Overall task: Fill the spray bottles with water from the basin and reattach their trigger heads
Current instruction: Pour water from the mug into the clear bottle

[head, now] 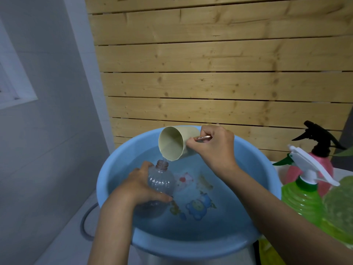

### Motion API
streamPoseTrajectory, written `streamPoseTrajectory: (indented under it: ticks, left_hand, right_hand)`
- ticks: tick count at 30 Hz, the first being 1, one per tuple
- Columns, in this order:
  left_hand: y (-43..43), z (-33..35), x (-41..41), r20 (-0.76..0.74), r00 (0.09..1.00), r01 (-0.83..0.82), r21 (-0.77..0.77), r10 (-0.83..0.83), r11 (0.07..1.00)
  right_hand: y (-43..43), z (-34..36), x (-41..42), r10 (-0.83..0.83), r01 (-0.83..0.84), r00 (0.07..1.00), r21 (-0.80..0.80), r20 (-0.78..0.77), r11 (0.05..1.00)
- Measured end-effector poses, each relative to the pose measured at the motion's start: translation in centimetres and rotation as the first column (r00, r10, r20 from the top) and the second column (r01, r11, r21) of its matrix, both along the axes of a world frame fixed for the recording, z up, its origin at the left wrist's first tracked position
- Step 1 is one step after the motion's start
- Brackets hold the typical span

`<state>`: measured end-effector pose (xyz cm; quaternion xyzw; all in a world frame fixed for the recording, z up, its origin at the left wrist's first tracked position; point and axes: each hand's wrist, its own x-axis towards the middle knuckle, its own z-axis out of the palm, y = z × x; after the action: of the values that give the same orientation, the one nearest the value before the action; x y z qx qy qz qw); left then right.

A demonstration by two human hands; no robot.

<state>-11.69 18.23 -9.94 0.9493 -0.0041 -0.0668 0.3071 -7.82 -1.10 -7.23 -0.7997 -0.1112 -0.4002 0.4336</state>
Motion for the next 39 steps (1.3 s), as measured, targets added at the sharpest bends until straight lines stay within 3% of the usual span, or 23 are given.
streamPoseTrajectory:
  ticks: [23,39]
  left_hand:
    - [-0.1,0.3,-0.2,-0.029,1.0,0.002,-0.004,-0.002,1.0]
    - [-0.1,1.2,-0.7,0.134,0.988,-0.086,0.045,0.08,0.995]
  right_hand:
    - [0.1,-0.3,0.2,0.048,-0.041,0.99,-0.057,0.13,0.998]
    - [0.4,0.5,-0.8,0.048,0.019,0.949,-0.208,0.312,0.978]
